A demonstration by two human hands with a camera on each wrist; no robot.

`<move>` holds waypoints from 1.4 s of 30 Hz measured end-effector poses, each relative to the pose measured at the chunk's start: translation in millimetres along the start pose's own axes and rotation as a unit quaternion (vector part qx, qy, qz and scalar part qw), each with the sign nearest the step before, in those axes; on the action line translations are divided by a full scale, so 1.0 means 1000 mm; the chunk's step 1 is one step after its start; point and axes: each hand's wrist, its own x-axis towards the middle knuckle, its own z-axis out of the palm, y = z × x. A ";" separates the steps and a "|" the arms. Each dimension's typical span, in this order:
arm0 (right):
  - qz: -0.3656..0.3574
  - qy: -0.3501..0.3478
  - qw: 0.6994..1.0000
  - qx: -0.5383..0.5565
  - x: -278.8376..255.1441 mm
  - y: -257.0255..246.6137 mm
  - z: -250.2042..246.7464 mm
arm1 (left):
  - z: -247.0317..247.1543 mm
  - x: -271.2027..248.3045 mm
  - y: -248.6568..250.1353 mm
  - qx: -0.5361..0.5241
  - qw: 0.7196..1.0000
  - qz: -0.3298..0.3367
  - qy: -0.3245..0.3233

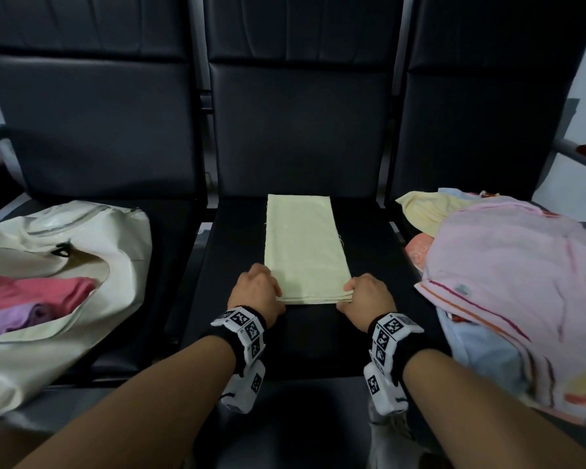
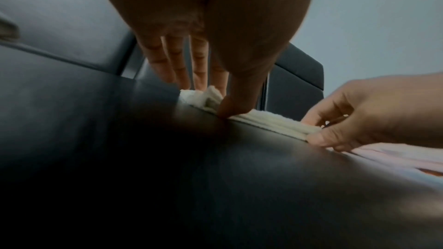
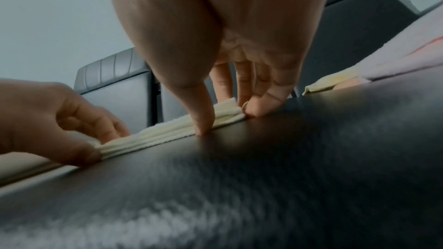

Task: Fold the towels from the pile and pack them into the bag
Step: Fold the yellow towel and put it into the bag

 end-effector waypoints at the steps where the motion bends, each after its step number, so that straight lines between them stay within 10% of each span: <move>1: -0.001 -0.007 1.000 -0.015 0.000 -0.002 -0.002 | 0.000 0.000 0.002 0.037 0.999 0.018 -0.001; 7: -0.010 -0.028 0.996 -0.084 -0.003 -0.010 -0.002 | -0.008 -0.004 0.017 0.174 0.982 0.042 -0.063; 42: -0.176 0.022 0.972 -0.156 -0.089 0.004 0.017 | -0.012 -0.083 0.011 0.211 0.972 0.068 -0.078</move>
